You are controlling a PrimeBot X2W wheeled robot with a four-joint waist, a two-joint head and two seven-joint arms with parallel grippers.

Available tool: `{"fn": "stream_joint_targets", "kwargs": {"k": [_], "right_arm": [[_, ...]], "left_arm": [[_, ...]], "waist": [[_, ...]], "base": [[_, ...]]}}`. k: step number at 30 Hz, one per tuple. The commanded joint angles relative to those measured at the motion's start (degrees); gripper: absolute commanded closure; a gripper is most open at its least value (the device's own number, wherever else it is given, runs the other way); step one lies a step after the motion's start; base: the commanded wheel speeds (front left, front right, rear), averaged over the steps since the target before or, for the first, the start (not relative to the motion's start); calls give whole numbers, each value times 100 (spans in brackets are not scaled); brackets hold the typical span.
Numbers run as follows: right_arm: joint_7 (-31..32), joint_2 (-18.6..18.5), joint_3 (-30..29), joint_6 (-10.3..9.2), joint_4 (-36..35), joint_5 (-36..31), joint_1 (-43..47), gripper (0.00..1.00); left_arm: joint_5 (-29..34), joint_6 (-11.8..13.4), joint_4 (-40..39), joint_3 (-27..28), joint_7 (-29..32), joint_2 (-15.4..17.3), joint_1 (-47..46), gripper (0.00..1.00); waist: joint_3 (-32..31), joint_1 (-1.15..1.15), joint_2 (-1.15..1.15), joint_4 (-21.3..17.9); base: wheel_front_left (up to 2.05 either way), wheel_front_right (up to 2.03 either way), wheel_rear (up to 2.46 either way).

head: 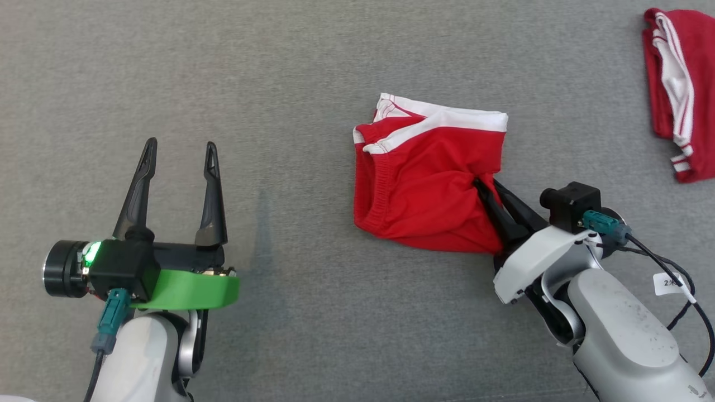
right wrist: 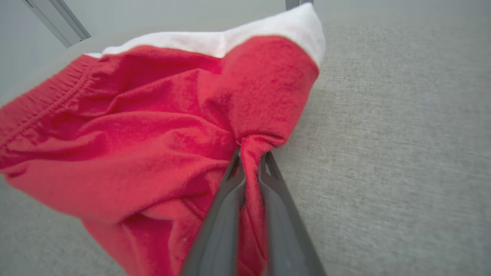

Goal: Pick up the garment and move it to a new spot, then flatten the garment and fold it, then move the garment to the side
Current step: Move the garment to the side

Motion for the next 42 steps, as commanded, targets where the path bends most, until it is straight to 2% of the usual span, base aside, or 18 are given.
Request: {"fn": "stream_joint_targets", "kwargs": {"k": [1, 6, 12, 19, 27, 31, 34, 35, 36, 37, 38, 42], "right_arm": [[-36, -75, -10, -10, -66, 42, 93, 100], [-72, -285, -121, -10, -197, 242, 180, 100], [-62, -590, -293, -10, -227, 383, -144, 100], [-64, -1238, -446, -10, 225, 493, -1032, 100], [-215, -2190, -645, -10, 1027, 441, -2254, 100], [-245, -2464, -843, -11, 1575, 494, -2646, 100], [-284, -2524, -1002, -11, 1955, 522, -2809, 100], [-320, -2534, -1070, -11, 2109, 486, -2856, 97], [-330, -2532, -1148, -11, 2245, 496, -2888, 69], [-381, -2531, -1250, -11, 2405, 489, -2926, 22], [-458, -2504, -1317, -10, 2488, 466, -2943, 0], [-713, -2336, -1643, -10, 2719, 371, -2868, 0]], "left_arm": [[62, -6, -52, 13, -7, 94, 74, 0], [152, -1, -322, -40, 178, 246, 115, 0], [270, -45, -644, -168, 443, 358, -5, 0], [457, -244, -854, -469, 634, 367, -547, 0], [577, -384, -991, -690, 695, 276, -1151, 0], [602, -421, -967, -763, 643, 254, -1313, 0], [611, -448, -926, -805, 620, 242, -1396, 0], [618, -447, -897, -818, 601, 234, -1416, 0], [620, -447, -873, -829, 584, 224, -1431, 0], [616, -445, -832, -845, 572, 209, -1451, 0], [609, -444, -805, -853, 564, 202, -1459, 0], [545, -398, -653, -868, 498, 166, -1388, 0]], "waist": [[-20, 0, 0, -726], [41, 0, 0, -1375], [286, 0, 0, -1740], [869, 0, 0, -1554], [1591, 0, 0, -1229], [1808, 0, 0, -1095], [1898, 0, 0, -1022], [1906, 0, 0, -1003], [1905, 0, 0, -989], [1889, 0, 0, -971], [1865, 0, 0, -963], [1651, 0, 0, -956]], "base": [[0, 0, 0], [0, 0, 0], [0, 0, 0], [0, 0, 0], [0, 0, 0], [0, 0, 0], [0, 0, 0], [0, 0, 0], [0, 0, 0], [0, 0, 0], [0, 0, 0], [0, 0, 0]]}}
